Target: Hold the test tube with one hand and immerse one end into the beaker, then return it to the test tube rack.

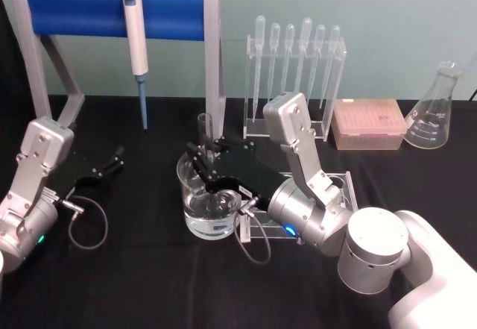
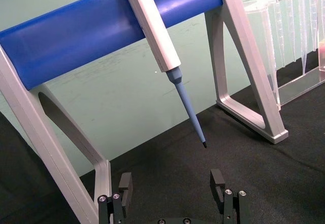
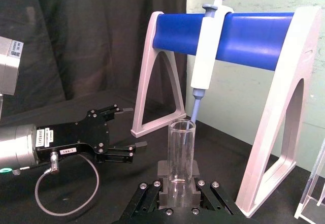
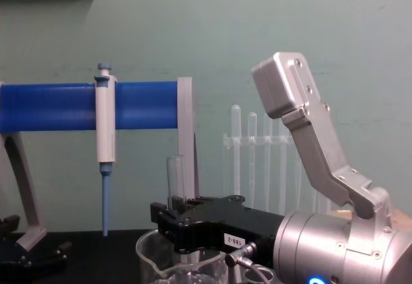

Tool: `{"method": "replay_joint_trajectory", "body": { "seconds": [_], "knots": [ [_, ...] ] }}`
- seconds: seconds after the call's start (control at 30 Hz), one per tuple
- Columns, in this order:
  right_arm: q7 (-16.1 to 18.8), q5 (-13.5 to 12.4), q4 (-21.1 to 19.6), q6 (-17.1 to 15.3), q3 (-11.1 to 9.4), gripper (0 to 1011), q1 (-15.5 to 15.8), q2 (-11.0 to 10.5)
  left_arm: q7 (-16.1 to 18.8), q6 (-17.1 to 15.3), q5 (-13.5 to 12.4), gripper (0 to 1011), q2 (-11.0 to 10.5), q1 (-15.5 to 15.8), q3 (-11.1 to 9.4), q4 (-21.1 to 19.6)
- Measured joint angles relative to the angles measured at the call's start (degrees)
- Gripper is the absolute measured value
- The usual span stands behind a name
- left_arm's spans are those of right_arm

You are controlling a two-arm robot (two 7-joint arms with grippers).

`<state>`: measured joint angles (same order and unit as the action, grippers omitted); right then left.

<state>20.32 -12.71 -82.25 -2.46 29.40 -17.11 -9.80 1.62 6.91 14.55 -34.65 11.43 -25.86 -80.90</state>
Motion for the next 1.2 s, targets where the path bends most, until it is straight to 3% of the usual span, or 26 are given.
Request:
{"method": "replay_joint_trajectory", "body": {
  "seconds": [1.2],
  "knots": [
    [0.0,0.0,0.0,0.0,0.0,225,0.0,0.0,0.0,0.0,0.0,1000,0.0,0.0,0.0,0.0]
  ]
}}
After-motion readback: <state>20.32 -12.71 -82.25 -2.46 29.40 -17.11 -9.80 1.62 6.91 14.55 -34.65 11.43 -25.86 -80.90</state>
